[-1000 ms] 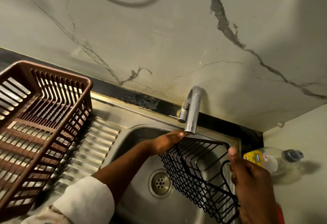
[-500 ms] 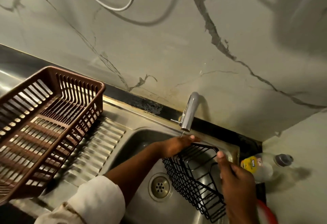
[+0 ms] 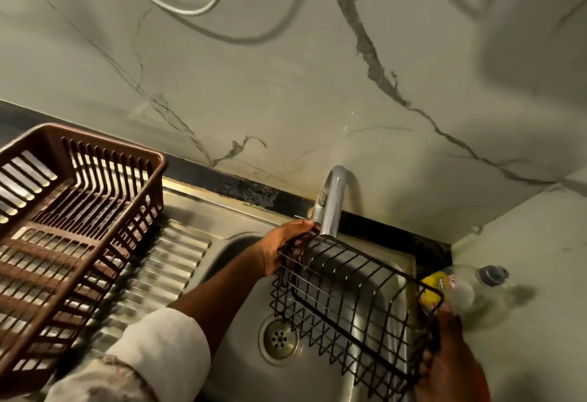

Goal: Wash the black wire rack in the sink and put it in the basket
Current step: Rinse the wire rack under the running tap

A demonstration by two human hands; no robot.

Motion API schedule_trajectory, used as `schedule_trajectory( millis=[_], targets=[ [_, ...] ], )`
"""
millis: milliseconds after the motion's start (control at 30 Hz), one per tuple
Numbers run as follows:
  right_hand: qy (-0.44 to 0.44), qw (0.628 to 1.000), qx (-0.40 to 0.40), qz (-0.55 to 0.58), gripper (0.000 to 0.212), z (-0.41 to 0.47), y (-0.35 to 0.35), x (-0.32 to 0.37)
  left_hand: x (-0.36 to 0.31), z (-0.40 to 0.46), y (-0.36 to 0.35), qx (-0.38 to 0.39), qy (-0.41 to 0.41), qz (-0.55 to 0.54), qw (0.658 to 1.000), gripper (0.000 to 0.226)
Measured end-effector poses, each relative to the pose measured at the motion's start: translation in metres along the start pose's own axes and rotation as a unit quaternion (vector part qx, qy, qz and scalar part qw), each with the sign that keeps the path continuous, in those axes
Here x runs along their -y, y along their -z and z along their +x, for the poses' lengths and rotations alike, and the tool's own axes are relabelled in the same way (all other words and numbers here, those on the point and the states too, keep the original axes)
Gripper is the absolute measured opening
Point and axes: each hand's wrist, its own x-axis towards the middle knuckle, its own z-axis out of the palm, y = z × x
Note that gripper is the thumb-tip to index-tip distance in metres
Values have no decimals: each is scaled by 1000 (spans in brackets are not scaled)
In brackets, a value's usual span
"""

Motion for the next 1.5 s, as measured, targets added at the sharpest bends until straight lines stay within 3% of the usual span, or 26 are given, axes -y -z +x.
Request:
schedule_trajectory(
  millis=[67, 133, 200, 233, 300, 367, 467, 567, 667, 900, 1033, 1167, 1367, 1500],
  targets=[
    [-72, 986, 101, 111, 87, 0, 6, -9, -4, 2, -4, -4, -15, 25, 1000, 30],
    [-89, 962, 194, 172, 86, 2, 20, -22, -9, 1, -10, -14, -14, 72, 997, 30],
    [-55, 990, 125, 43, 74, 1, 28, -20, -11, 2, -17, -35, -7, 126, 991, 21],
    [-53, 992, 113, -27, 58, 1, 28, -19, -12, 4, -21, -43, -1, 153, 987, 21],
    [-32, 984, 84, -156, 24, -1, 14, -22, -10, 10, -26, -27, 3, 218, 976, 44],
    [27, 960, 51, -275, 32, -5, -7, -22, -9, 14, -35, 10, -10, 261, 965, 60],
    [70, 936, 114, -325, 46, -5, -46, -26, -13, 12, -52, 89, -56, 342, 934, 20],
    [124, 930, 56, -341, 47, 11, -81, -28, -18, 8, -62, 132, -85, 386, 909, 27],
    [184, 913, -6, -364, 60, 17, -96, -31, -19, 11, -47, 114, -78, 373, 918, 59],
    [201, 905, -15, -376, 63, 20, -107, -42, -23, -7, -21, 90, -18, 362, 928, 26],
    [218, 907, -34, -359, 65, 24, -109, -44, -27, -13, -26, 81, -8, 359, 930, 44],
    [187, 912, -20, -365, 67, 32, -106, -49, -25, -11, -36, 62, -38, 359, 931, 28],
    [185, 892, -55, -409, 66, 33, -109, -28, -11, 1, -48, 33, -73, 393, 916, 81],
    [200, 882, -91, -418, 78, 30, -109, -26, -9, -1, -50, 32, -69, 365, 928, 57]
  ],
)
